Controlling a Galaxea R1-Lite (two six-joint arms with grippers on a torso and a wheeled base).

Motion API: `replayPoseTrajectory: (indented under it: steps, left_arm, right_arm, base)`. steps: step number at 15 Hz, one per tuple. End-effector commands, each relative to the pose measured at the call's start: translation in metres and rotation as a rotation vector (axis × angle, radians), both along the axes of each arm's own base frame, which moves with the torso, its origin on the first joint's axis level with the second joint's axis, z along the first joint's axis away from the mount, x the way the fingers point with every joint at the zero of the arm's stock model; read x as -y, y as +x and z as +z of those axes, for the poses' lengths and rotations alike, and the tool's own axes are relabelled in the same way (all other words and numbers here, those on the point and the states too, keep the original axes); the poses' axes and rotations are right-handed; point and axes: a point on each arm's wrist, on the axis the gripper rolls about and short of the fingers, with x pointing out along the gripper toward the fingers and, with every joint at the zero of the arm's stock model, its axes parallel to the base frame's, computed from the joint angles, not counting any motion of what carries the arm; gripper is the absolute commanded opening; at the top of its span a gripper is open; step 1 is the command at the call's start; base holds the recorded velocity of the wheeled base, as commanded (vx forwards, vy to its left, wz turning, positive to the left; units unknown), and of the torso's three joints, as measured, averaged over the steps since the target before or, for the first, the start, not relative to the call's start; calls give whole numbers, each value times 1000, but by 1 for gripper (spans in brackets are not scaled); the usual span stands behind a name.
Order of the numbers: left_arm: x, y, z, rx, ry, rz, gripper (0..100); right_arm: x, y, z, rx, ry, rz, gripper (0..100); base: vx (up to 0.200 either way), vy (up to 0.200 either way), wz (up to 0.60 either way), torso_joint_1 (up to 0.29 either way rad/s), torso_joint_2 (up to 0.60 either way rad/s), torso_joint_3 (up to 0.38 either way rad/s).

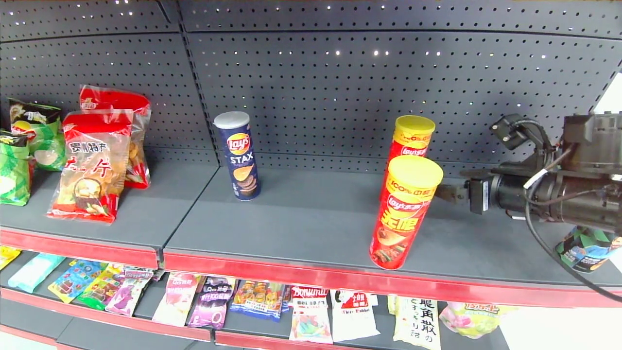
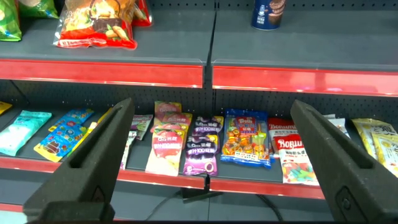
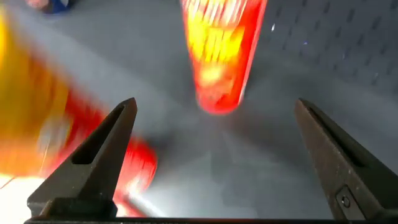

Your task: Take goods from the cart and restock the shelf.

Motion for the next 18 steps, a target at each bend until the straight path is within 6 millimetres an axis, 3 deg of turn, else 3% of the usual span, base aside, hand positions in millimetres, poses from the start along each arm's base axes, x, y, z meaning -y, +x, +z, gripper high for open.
replayPoseTrajectory:
  steps: [1,7,9,13,18]
  left_arm:
    - [0,0,0,0,0,1,100]
    - [0,0,0,0,0,1,100]
    - [0,0,0,0,0,0,100]
    - [0,0,0,0,0,1,100]
    - [0,0,0,0,0,1,100]
  right_arm:
    - [6,-21,-1,1,3,-3,100]
    - [12,-51,0,14,36,99,100]
    - [10,-57,-3,11,70,253,100]
    - [8,-54,-6,66,13,397,100]
    - [2,-31,-14,117,-17,433,100]
  base:
    - [0,0,0,0,0,0]
    - [0,0,0,0,0,0]
    - [0,0,0,0,0,0]
    - [0,0,0,0,0,0]
    - [0,0,0,0,0,0]
